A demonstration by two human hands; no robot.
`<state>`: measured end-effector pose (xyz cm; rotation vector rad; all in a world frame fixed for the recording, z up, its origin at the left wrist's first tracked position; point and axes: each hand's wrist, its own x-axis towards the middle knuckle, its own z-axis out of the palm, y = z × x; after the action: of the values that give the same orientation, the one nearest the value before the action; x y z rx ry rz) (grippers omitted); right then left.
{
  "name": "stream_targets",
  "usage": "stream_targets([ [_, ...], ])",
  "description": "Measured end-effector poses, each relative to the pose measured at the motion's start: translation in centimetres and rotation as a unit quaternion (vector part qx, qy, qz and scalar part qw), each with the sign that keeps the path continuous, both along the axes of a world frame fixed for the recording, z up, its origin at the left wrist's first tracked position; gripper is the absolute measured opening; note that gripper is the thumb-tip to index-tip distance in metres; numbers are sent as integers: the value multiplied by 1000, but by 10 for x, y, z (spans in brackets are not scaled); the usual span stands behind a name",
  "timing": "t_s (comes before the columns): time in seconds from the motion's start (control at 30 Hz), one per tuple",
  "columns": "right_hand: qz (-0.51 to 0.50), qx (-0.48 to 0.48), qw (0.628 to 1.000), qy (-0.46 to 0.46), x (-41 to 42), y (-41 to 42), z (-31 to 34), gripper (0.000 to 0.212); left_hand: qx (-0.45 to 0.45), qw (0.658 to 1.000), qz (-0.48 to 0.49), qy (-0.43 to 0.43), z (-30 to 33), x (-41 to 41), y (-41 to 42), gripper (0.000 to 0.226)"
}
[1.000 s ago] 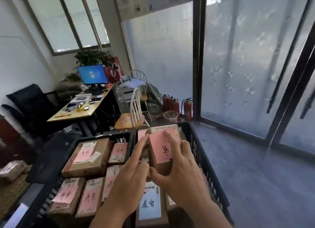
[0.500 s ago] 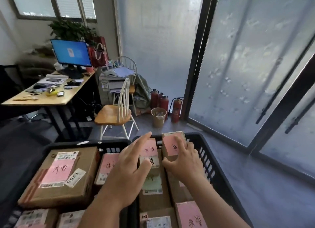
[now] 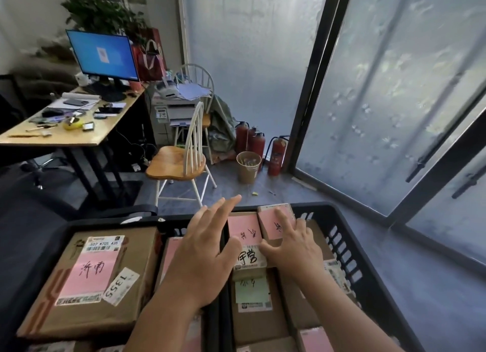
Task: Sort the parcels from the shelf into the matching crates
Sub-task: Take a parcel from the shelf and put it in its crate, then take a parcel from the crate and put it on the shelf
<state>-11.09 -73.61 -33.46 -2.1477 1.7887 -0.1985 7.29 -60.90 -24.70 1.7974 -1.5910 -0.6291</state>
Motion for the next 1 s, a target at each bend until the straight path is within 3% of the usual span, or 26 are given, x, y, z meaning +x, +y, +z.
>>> stream_targets([
  [0.3,58,-66,996,30,-21,8,48,98,-24,996,32,-77,35,-19,1,65],
  [0.53,174,-155,972,13,-49,36,118,98,-58,984,115,-127,81,-65,44,64],
  [0.83,391,-219,891,-78,-79,145,201,92,-58,929,319,-177,117,-144,196,64],
  [1.0,519,-207,823,-98,-63,262,224,91,-25,867,454,-204,127,-184,333,62],
])
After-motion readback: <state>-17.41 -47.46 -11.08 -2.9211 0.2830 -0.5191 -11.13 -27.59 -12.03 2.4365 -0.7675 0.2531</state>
